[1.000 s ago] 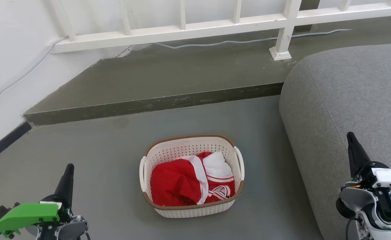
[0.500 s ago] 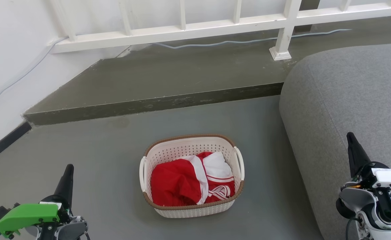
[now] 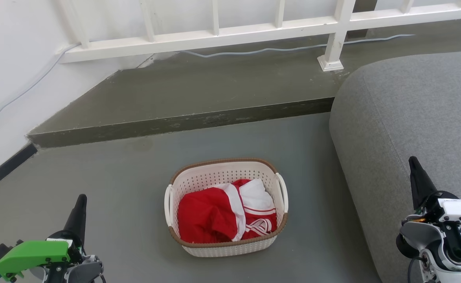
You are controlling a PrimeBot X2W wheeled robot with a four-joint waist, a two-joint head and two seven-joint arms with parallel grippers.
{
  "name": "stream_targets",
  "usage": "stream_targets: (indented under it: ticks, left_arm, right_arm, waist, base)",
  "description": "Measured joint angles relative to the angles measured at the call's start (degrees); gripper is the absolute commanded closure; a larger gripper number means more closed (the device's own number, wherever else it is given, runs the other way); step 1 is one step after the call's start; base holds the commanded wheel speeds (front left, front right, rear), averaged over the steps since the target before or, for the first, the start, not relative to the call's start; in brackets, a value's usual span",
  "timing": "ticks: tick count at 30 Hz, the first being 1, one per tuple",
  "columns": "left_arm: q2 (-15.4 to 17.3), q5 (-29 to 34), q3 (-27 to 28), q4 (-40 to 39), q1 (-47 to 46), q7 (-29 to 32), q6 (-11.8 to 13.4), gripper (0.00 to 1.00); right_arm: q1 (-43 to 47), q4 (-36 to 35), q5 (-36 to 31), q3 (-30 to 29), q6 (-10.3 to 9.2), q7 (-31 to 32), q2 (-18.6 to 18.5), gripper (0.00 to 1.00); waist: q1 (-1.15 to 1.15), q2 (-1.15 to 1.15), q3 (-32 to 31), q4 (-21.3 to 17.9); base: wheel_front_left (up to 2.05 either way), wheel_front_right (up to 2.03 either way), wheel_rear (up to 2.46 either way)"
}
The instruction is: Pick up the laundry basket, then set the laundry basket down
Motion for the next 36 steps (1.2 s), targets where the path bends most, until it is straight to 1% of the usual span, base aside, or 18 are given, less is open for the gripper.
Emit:
stream_targets:
  ticks: [36]
  left_arm:
    - [-0.02,0.00,0.22,0.48,-0.06,0.25,-0.07,1.00]
  right_arm:
    - [-0.04,0.33,0.00,-0.18,0.01,0.01,0.08,1.00]
  waist:
    - [0.00,0.00,-0.02,0.00]
  base:
    - [0.00,0.00,0.00]
